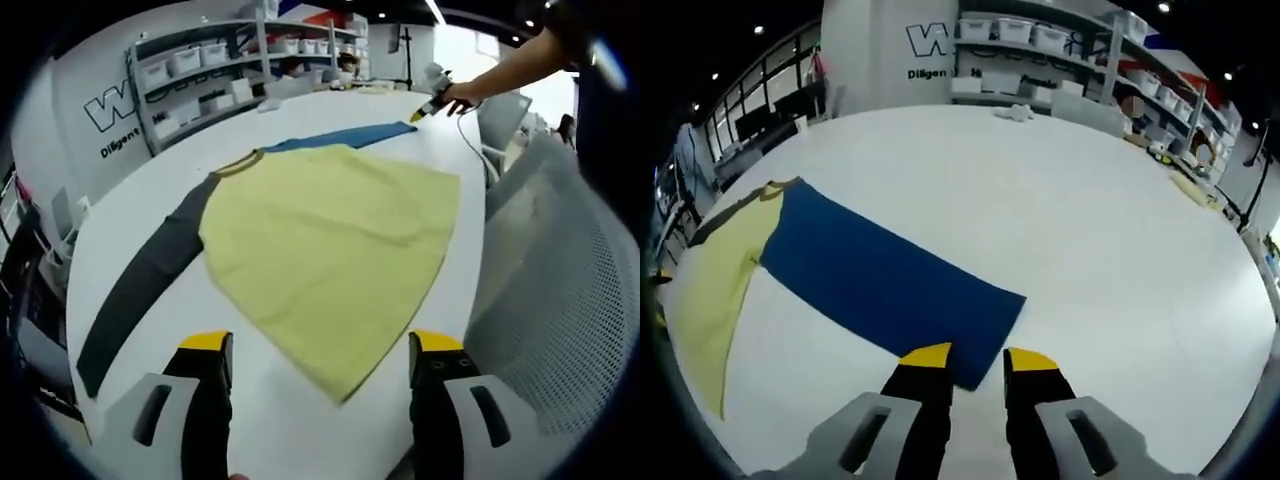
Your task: Fold the garment on the visible template until the final outline fits inside the template.
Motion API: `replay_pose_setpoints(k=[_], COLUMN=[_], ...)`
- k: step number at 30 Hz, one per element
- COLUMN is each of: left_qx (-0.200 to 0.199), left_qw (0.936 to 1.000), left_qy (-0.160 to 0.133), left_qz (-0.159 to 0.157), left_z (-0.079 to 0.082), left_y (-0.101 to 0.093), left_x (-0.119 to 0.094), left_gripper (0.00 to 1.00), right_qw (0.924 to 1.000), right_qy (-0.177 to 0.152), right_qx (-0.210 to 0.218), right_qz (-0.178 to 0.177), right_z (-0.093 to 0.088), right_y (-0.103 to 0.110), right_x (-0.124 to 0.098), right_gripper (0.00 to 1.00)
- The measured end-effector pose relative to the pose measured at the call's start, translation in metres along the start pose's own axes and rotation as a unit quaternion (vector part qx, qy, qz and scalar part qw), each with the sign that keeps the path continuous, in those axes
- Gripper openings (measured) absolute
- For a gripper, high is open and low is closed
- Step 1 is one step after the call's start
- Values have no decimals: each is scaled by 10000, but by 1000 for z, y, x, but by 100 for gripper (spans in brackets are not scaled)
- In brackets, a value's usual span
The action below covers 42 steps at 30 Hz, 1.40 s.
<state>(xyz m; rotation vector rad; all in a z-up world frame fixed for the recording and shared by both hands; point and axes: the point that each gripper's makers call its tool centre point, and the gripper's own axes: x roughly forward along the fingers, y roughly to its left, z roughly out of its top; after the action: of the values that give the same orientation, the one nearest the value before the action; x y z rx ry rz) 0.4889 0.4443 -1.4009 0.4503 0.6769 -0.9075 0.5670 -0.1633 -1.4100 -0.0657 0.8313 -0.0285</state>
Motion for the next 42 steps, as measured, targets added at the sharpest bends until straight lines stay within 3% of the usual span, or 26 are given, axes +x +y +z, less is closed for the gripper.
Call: replay_pose_setpoints(k=[14, 24, 31, 42], left_qx=[158, 175, 173, 198], left_qw=[9995, 9994, 9993, 9989], left_qy=[-45, -132, -153, -75], left_qz=[-255, -279, -295, -423], left_z=[-5, -3, -5, -11], left_y=[-17, -18, -21, -30], left_x=[14, 14, 15, 15], left_gripper=[64, 63, 63, 55], right_qw=[9951, 9896, 9777, 9533], right_qy=[-359, -576, -735, -795], right_qx=[-698, -914, -1341, -1869], right_qz=[598, 953, 1437, 2236], right_z=[21, 27, 24, 11], right_y=[49, 78, 112, 175], right_x=[-23, -38, -51, -72], right_gripper=[27, 34, 45, 45])
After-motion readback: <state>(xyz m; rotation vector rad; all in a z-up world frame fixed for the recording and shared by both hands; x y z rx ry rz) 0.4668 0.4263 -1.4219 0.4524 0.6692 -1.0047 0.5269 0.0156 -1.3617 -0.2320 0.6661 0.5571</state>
